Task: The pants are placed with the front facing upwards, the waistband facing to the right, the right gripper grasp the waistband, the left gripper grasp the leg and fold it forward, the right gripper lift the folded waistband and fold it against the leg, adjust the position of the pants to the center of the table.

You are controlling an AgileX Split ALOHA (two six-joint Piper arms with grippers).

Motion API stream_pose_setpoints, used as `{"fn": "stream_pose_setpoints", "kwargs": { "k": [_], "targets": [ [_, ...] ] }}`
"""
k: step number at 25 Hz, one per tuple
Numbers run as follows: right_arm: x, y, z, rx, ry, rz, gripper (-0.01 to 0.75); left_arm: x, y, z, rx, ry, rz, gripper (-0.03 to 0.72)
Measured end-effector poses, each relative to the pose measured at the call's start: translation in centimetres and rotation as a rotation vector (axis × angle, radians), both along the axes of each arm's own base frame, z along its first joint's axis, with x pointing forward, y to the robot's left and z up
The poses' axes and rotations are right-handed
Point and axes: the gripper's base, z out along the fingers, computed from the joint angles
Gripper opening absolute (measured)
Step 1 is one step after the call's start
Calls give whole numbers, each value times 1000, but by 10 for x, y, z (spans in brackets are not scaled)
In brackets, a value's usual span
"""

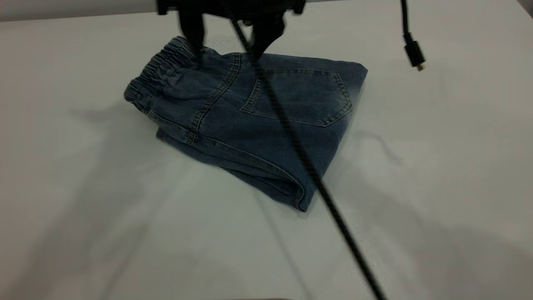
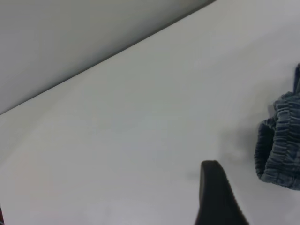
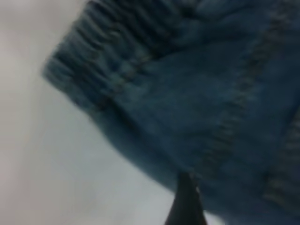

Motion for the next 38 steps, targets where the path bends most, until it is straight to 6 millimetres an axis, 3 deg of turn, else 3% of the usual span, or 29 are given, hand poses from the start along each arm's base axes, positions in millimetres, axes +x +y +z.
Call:
{"fn": "stream_pose_setpoints", "kwargs": {
  "k": [6,13,19,24,33,38],
  "targets": [
    [2,15,-34,101,146,-193,503,0,0,0,-5,3,-1,370],
    [10,15,-75,92,176,-459,463,0,0,-1,-7,8,-1,370],
    [11,7,-86,4,168,-515,416,-1,-2,-1,-20,14,-5,370],
    [3,16,-84,-5,145,-415,411,-1,-2,-1,-19,15,-5,370],
    [-39,53,-84,-50,56,-68,411,-1,-2,-1,-21,15,-4,370],
    [-52,56,-86,-134,33,88,411,-1,-3,-1,-34,21,-8,370]
  ]
}}
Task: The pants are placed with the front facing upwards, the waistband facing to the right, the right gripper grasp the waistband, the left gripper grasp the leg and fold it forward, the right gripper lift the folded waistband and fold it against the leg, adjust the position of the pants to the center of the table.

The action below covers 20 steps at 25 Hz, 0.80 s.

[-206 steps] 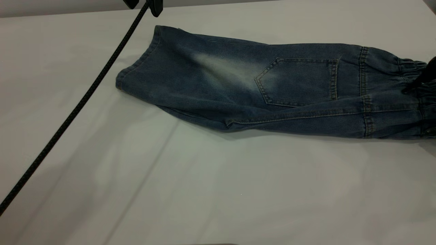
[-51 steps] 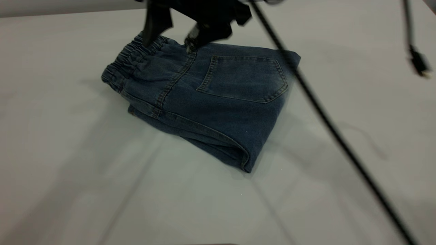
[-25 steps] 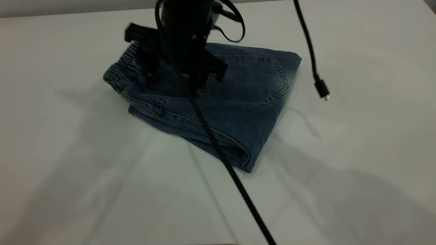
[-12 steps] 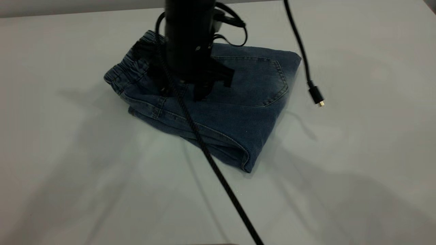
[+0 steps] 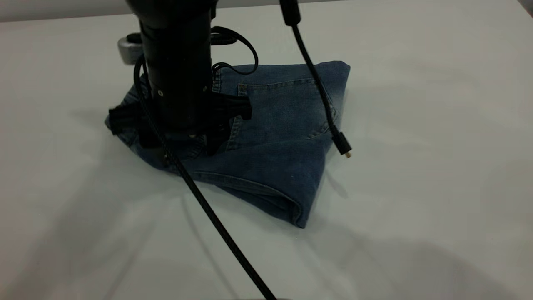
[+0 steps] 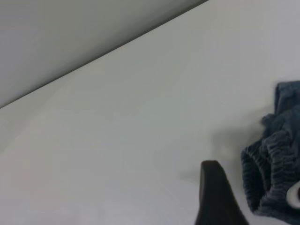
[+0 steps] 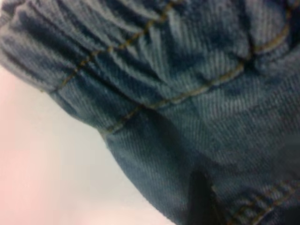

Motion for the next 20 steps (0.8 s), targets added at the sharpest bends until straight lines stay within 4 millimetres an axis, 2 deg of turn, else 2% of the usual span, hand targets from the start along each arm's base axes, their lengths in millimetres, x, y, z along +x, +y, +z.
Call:
{"fn": "stream_pose_setpoints", "kwargs": {
  "k": [7,13,17,20],
  "targets": [
    [-6,-11,-2,-133,41,230,410,0,-1,0,-13,6,-5,370],
    [-18,-11,-2,-189,82,392,406,0,-1,0,-13,6,-5,370],
    [-25,-9,0,-212,98,435,393,0,-1,0,-13,6,-5,370],
    [-25,-3,13,-215,93,445,385,0,-1,0,-12,5,-7,370]
  ]
}}
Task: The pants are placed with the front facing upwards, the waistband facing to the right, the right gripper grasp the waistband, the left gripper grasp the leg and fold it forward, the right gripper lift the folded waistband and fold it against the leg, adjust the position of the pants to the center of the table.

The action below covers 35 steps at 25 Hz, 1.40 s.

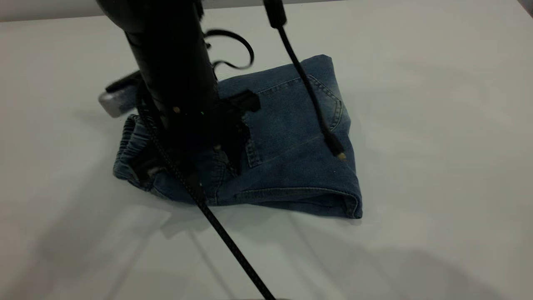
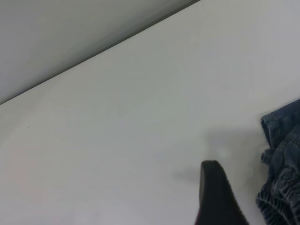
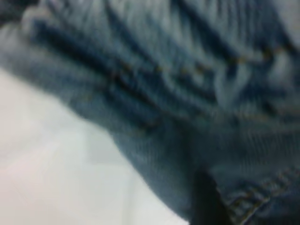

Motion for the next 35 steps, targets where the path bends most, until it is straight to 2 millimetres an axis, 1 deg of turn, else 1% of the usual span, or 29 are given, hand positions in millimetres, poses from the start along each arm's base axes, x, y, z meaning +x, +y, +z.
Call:
{"fn": "stream_pose_setpoints", "kwargs": {
  "k": [1,4,7,9,12,15,16,18,20,21,23,25,27,28,29,31,35],
  "targets": [
    [2,3,7,11,-17,5,384,0,0,0,1,0,0,370],
    [13,16,35,77,-118,27,381,-3,1,3,1,-9,-4,370],
    [19,23,66,143,-183,30,381,-11,6,14,-8,-38,-2,370],
    [20,22,88,172,-219,32,381,-21,13,26,4,-78,1,370],
    [19,16,126,209,-282,42,379,-40,24,48,-1,-147,11,370],
    [13,6,177,278,-350,61,378,-65,36,70,-37,-214,11,370],
    [9,1,198,310,-374,69,378,-75,40,78,-52,-236,11,370],
    [-1,-12,241,382,-417,84,378,-94,47,88,-83,-266,1,370],
    [-13,-26,278,454,-450,110,378,-116,55,96,-117,-291,-25,370],
    [-20,-35,297,492,-465,120,378,-127,58,100,-140,-301,-41,370],
    [-33,-51,329,556,-495,139,378,-146,62,100,-185,-297,-69,370],
    [-47,-70,357,609,-526,147,378,-164,68,97,-211,-293,-83,370],
    [-60,-88,372,630,-540,148,378,-179,74,87,-212,-277,-89,370],
    [-66,-97,377,632,-541,148,378,-187,78,81,-211,-271,-90,370],
    [-72,-106,379,627,-538,148,378,-191,80,72,-201,-249,-89,370],
    [-83,-122,377,606,-524,149,378,-203,85,53,-191,-213,-89,370],
    [-103,-156,362,532,-500,152,378,-219,92,6,-163,-109,-75,370]
  ]
}}
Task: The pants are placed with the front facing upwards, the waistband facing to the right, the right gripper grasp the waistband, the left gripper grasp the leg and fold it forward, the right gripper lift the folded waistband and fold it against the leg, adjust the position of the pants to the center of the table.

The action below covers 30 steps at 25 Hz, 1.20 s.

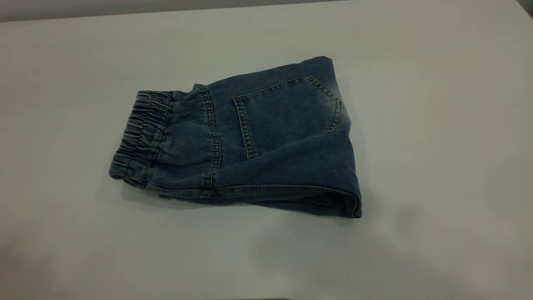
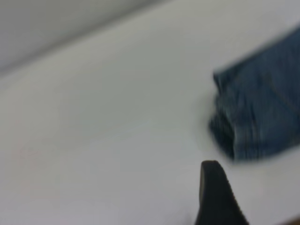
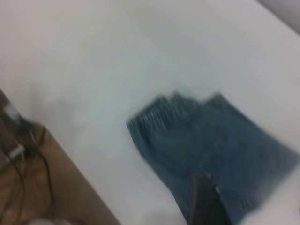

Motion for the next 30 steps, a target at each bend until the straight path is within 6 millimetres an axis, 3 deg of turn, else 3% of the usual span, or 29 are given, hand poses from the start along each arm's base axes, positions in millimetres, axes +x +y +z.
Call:
{"fn": "stream_pose_setpoints", "kwargs": {
  "k": [6,11,21,27,30],
  "targets": [
    [-27,-50,-44,-148,31,-28,378,-24,11,-73,32,147,27,370],
    [-51,-88,-84,-234,81,-58,378,-45,21,-107,2,180,66,370],
    [-100,-169,-127,-187,50,-145,378,-77,36,-137,-63,123,89,370],
    [-120,-205,-143,-49,-67,-169,378,-82,35,-160,-80,173,79,370],
    [-127,-221,-156,-22,-107,-191,378,-82,33,-161,-102,182,69,370]
  ]
}}
